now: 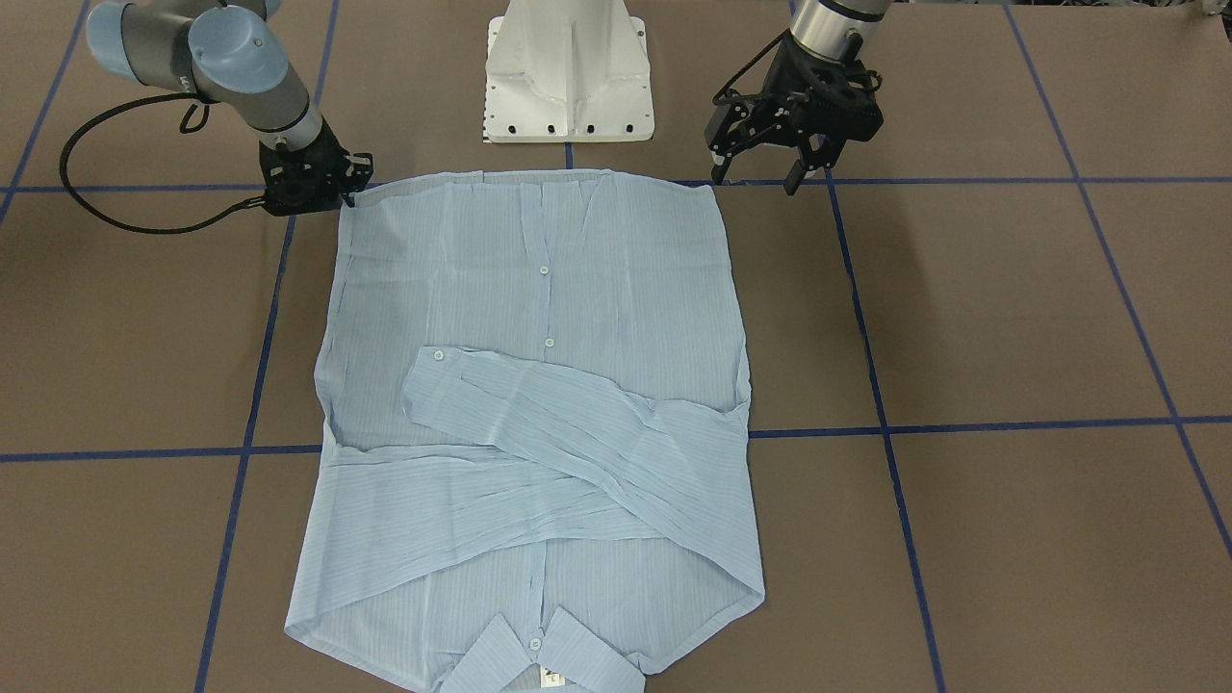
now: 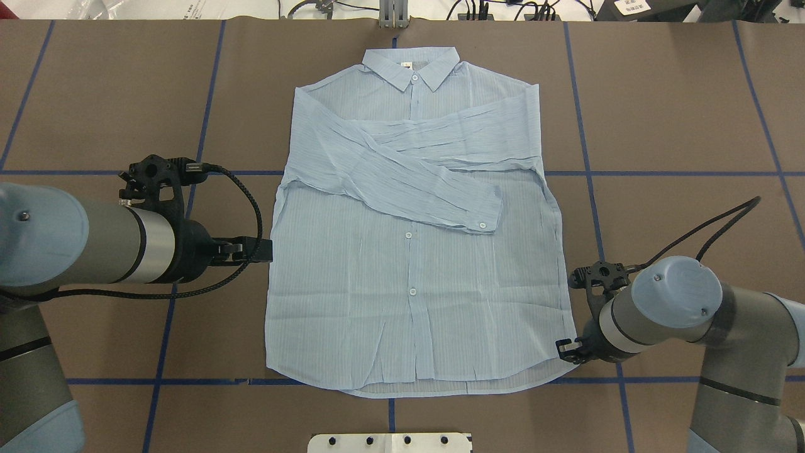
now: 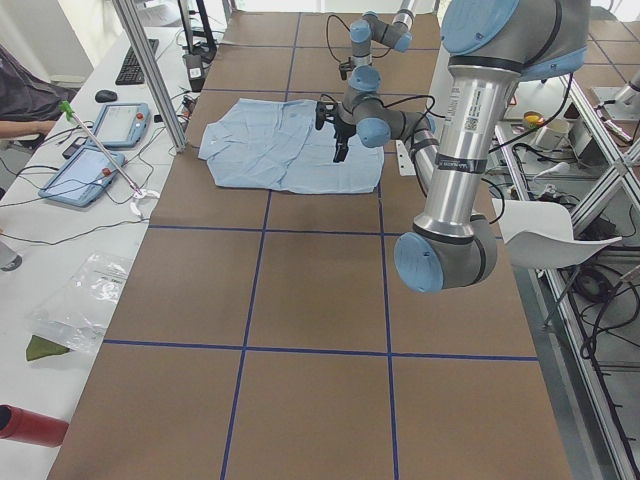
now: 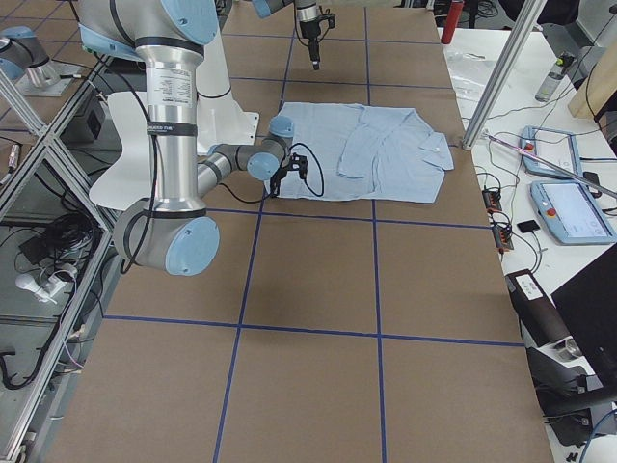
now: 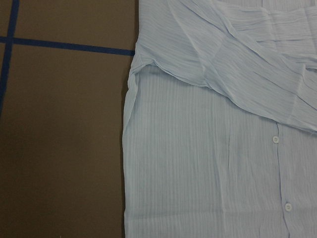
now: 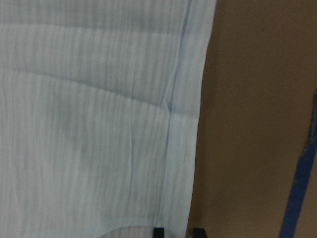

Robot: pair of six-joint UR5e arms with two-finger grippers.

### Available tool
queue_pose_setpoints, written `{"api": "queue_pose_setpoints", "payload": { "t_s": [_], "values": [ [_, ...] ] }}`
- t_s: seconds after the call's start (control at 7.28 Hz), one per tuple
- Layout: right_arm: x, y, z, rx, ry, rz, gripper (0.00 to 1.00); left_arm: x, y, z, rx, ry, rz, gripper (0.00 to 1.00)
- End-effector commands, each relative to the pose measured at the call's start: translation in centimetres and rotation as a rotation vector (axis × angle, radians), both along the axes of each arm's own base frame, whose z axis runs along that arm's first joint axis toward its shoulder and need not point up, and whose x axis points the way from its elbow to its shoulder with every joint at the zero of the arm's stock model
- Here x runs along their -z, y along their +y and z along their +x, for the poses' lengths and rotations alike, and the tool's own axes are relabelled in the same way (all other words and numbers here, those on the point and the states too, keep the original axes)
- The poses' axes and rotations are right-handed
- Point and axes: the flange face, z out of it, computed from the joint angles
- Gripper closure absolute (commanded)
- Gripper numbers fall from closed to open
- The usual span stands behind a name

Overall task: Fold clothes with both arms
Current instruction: 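Lower both grippers to the hem corners and grasp the hem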

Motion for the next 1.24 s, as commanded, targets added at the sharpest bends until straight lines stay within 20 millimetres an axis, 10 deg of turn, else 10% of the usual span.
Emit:
{"api": "queue_pose_setpoints", "payload": {
  "t_s": [0.0, 0.41, 1.1],
  "values": [
    [0.3, 0.0, 0.0, 0.001, -0.004, -0.005, 1.0, -0.1, 0.0, 0.0, 0.001, -0.002, -0.002, 0.0],
    [1.6, -0.6, 1.2, -0.02, -0.029, 0.006, 1.0, -2.9, -0.1, 1.4, -0.002, -0.051, -0.046, 0.0],
    [3.4, -1.3, 2.5, -0.044, -0.066, 0.021, 1.0, -6.7, 9.6, 12.2, 0.007, -0.064, -0.275, 0.01]
  ]
}}
